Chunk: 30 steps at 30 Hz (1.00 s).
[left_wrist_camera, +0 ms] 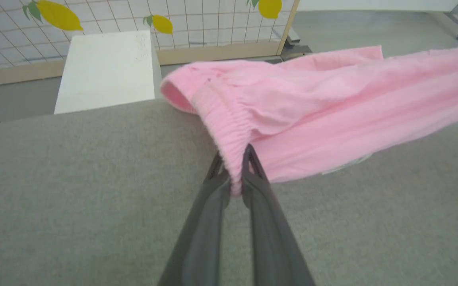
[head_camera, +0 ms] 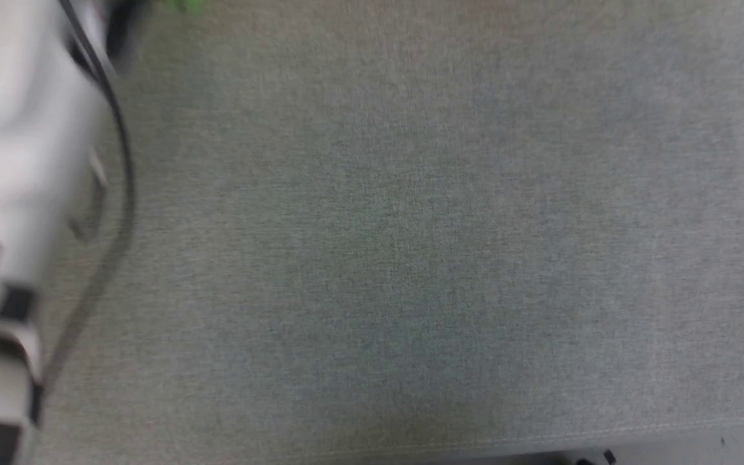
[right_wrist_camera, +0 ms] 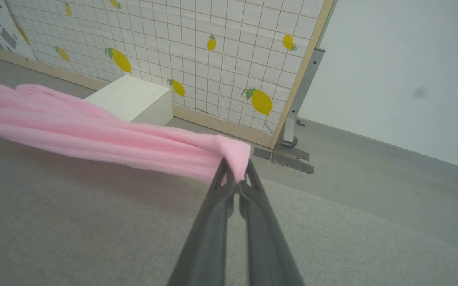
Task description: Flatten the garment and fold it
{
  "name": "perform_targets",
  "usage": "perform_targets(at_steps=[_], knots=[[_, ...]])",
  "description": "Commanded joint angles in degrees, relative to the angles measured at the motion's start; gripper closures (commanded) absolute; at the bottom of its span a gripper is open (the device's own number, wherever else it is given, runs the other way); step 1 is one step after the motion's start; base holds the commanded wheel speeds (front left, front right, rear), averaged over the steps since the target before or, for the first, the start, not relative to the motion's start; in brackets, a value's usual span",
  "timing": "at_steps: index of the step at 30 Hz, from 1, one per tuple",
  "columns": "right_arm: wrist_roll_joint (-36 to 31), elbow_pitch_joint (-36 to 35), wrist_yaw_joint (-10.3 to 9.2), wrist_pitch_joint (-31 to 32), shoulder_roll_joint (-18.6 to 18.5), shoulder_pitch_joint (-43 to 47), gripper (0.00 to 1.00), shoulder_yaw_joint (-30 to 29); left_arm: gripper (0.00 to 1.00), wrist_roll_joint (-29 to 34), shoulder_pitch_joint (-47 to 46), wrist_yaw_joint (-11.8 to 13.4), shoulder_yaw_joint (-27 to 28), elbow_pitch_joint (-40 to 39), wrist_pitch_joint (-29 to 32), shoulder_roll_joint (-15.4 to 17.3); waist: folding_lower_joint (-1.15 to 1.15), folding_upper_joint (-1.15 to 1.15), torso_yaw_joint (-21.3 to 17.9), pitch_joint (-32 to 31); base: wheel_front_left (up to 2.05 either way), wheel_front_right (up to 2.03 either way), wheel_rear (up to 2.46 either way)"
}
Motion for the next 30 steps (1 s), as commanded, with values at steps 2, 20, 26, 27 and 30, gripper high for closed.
perform_targets(at_steps=[2, 20, 26, 27, 30], knots=[[1.9, -1.9, -0.27, 0.4, -2.2, 6.4, 1.00, 1.9, 1.00, -1.2, 7.6, 1.1, -1.1, -2.3, 0.4, 0.5, -0.01, 0.00, 1.7, -6.3, 0.00, 0.00, 0.00], [12.3, -17.9, -0.27, 16.2, -14.7, 41.6, 1.00, 5.6, 1.00, -5.6, 40.6, 8.8, -7.3, -25.9, 6.3, 8.4, -0.01, 0.00, 2.1, -22.3, 0.00, 0.00, 0.00], [14.1, -23.9, -0.27, 20.6, -17.3, 51.7, 1.00, 1.5, 1.00, -7.1, 49.5, 12.6, -8.5, -33.4, 6.6, 10.6, -0.01, 0.00, 2.3, -26.1, 0.00, 0.00, 0.00], [14.3, -24.8, -0.27, 21.4, -17.8, 53.8, 1.00, 0.3, 1.00, -7.4, 51.2, 13.4, -8.6, -34.8, 6.5, 10.9, -0.01, 0.00, 2.4, -26.7, 0.00, 0.00, 0.00], [14.9, -27.5, -0.27, 23.5, -18.6, 59.7, 1.00, -3.4, 1.00, -7.8, 55.5, 15.5, -9.4, -38.4, 6.2, 11.5, -0.01, 0.00, 2.7, -27.9, 0.00, 0.00, 0.00]])
